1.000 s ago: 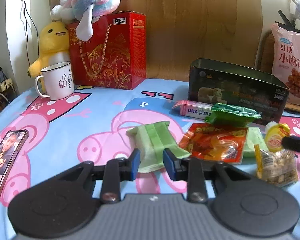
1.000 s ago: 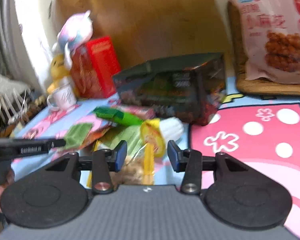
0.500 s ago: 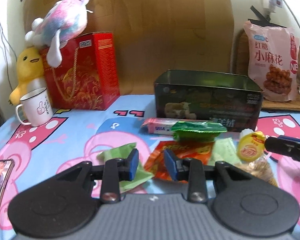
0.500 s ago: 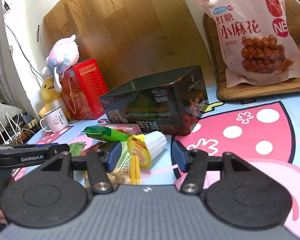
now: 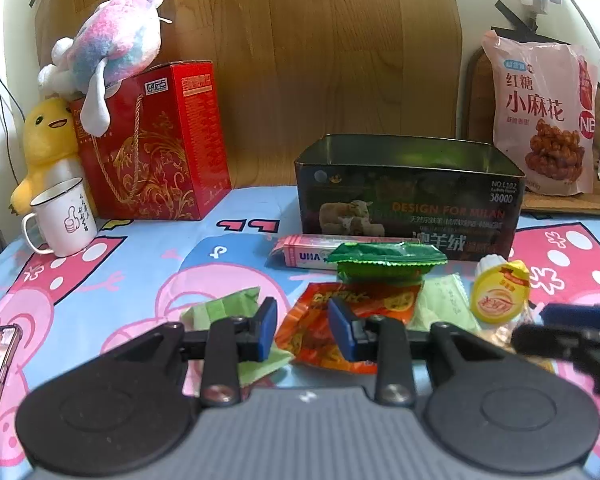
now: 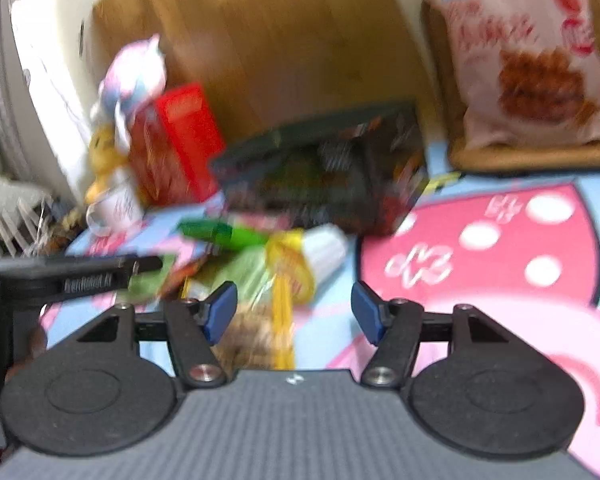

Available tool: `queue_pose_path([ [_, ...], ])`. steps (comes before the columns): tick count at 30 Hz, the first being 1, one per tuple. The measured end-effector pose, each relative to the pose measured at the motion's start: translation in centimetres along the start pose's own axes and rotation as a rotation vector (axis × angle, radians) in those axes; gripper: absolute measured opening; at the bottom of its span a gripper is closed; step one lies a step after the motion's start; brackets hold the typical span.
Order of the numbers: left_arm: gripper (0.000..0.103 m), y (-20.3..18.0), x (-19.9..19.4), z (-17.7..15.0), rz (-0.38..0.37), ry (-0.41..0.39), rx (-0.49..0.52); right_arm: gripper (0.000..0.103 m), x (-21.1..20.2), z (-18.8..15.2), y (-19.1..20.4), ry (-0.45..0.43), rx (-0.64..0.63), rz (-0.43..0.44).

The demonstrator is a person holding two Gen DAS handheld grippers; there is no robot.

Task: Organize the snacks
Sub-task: 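Move the right tool toward the nut bag with the yellow tie, then close the right tool on the nut bag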

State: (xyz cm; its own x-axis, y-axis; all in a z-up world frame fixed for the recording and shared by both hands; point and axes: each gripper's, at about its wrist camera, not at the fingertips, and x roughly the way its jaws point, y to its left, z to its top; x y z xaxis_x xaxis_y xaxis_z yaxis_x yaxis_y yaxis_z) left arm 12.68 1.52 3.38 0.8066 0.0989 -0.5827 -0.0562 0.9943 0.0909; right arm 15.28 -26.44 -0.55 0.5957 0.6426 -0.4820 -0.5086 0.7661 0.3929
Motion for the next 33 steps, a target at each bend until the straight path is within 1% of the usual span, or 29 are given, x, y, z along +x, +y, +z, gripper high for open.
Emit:
queue_pose_path([
  [2, 0.03, 0.3, 0.0, -0.1, -0.002, 0.004, -0.005, 0.062, -0.1, -0.2, 0.3, 0.019, -0.017, 0.034],
  [3, 0.03, 0.5, 0.0, -0.2, -0.007, 0.007, -0.012, 0.058, -0.1, -0.4, 0.3, 0.03, -0.022, 0.061],
  [5, 0.032, 1.4, -0.4, -0.3, -0.03, 0.01, -0.041, 0.056, -0.3, -0.7, 0.6, 0.048, -0.039, 0.121],
  [8, 0.036, 3.8, -1.3, -0.5, -0.103, 0.005, -0.111, 0.057, -0.6, -1.1, 1.6, 0.071, -0.088, 0.208],
  [10, 0.04, 5.2, -2.1, -1.0, -0.18, 0.004, -0.133, 0.059, -1.5, -1.4, 2.0, 0.036, -0.11, 0.223],
  [11, 0.042, 5.7, -2.5, -1.2, -0.222, 0.008, -0.135, 0.061, -1.8, -1.5, 2.1, 0.028, -0.102, 0.223],
  [12, 0.043, 6.1, -2.9, -1.5, -0.258, 0.012, -0.135, 0.066, -2.1, -1.7, 1.9, 0.023, -0.087, 0.225],
  [13, 0.044, 6.4, -3.2, -1.7, -0.286, 0.015, -0.137, 0.069, -2.4, -1.8, 1.9, 0.016, -0.077, 0.224],
  [14, 0.046, 6.6, -3.4, -2.0, -0.317, 0.019, -0.139, 0.077, -2.7, -2.0, 1.9, 0.009, -0.076, 0.221],
  [15, 0.047, 6.7, -3.5, -2.1, -0.354, 0.028, -0.142, 0.083, -2.9, -2.1, 2.1, 0.004, -0.081, 0.218],
  [18, 0.048, 5.6, -3.3, -2.3, -0.466, 0.045, -0.124, 0.083, -2.9, -2.7, 3.4, 0.03, -0.153, 0.185],
  [19, 0.048, 4.9, -3.2, -2.3, -0.49, 0.046, -0.106, 0.083, -2.6, -2.9, 3.8, 0.044, -0.183, 0.173],
  [22, 0.051, 2.3, -2.5, -2.3, -0.542, 0.067, -0.028, 0.083, -2.2, -3.8, 5.2, 0.09, -0.266, 0.111],
  [25, 0.05, 0.5, -1.7, -2.9, -0.581, 0.092, 0.006, 0.081, -2.1, -4.4, 6.0, 0.098, -0.308, 0.035],
  [26, 0.05, 0.4, -1.5, -3.1, -0.592, 0.097, 0.005, 0.077, -2.3, -4.6, 5.9, 0.098, -0.316, 0.023],
  [27, 0.049, 0.4, -1.5, -3.3, -0.6, 0.096, -0.003, 0.07, -2.2, -4.7, 6.1, 0.096, -0.331, 0.002],
  [28, 0.045, 0.5, -1.5, -3.4, -0.61, 0.096, -0.013, 0.065, -2.2, -4.9, 6.3, 0.095, -0.349, -0.016],
  [29, 0.041, 0.7, -1.5, -3.6, -0.622, 0.095, -0.026, 0.057, -2.1, -5.0, 6.7, 0.094, -0.374, -0.026],
  [30, 0.039, 1.0, -1.6, -3.7, -0.621, 0.094, -0.032, 0.054, -2.1, -5.2, 7.0, 0.092, -0.399, -0.038],
  [31, 0.034, 1.4, -1.6, -3.8, -0.617, 0.092, -0.041, 0.051, -2.1, -5.3, 7.4, 0.089, -0.419, -0.048],
  [32, 0.032, 1.8, -1.7, -3.8, -0.615, 0.089, -0.052, 0.044, -2.0, -5.3, 7.4, 0.086, -0.417, -0.043],
  [33, 0.032, 2.3, -1.8, -3.7, -0.621, 0.088, -0.072, 0.034, -1.9, -5.3, 7.4, 0.084, -0.404, -0.028],
])
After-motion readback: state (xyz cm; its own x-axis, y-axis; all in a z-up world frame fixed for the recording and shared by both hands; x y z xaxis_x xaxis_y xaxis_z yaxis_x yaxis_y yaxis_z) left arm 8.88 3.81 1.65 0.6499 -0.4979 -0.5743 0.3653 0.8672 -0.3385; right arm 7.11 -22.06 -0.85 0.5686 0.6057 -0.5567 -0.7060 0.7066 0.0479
